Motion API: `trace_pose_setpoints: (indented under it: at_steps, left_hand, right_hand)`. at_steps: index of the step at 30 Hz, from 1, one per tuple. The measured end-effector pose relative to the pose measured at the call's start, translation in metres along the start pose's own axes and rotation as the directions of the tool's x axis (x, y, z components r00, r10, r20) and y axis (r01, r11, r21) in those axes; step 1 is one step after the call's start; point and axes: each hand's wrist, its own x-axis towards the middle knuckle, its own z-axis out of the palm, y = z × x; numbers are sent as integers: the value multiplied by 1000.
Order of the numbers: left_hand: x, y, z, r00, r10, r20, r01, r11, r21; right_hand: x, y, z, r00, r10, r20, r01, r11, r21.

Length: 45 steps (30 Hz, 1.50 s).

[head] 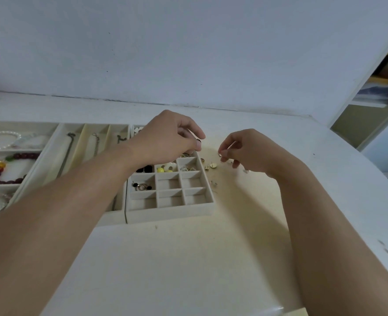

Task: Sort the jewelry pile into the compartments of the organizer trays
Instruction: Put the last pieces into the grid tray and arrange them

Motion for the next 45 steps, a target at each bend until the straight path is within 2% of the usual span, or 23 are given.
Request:
trace_pose_setpoints:
  at_steps: [8,14,20,26,32,35,41,45]
  left_hand:
    - [-1,1,-2,1000,-18,-3,18,1000,-3]
    - [0,1,-4,999,-27,-29,27,1000,-14]
    - [1,-1,-11,998,-50,-38,50,999,5]
    - [1,-3,-14,998,-69,11,69,997,36]
    - [0,-2,-18,997,-35,64,29,996,80]
    - [-3,0,-21,995,-10,99,-4,990,143]
    - [-8,5,-32,968,-82,236,2,947,322]
    - [-12,10,-39,958,-92,273,-13,933,361]
  right_hand:
    - [0,1,2,999,26,29,-19,978,-208]
    - [-1,-5,8,999,-47,8,47,984,-171]
    - [2,-5,15,999,-53,2,52,984,-168]
    - [6,-4,17,999,-41,-7,39,985,-169]
    - [6,-3,17,1000,0,-30,-5,989,-150]
    - [4,-5,16,1000,14,-21,-18,983,-181]
    - [4,-7,20,999,18,-49,-28,979,-203]
    - [3,-7,20,999,-10,-46,-1,969,-248]
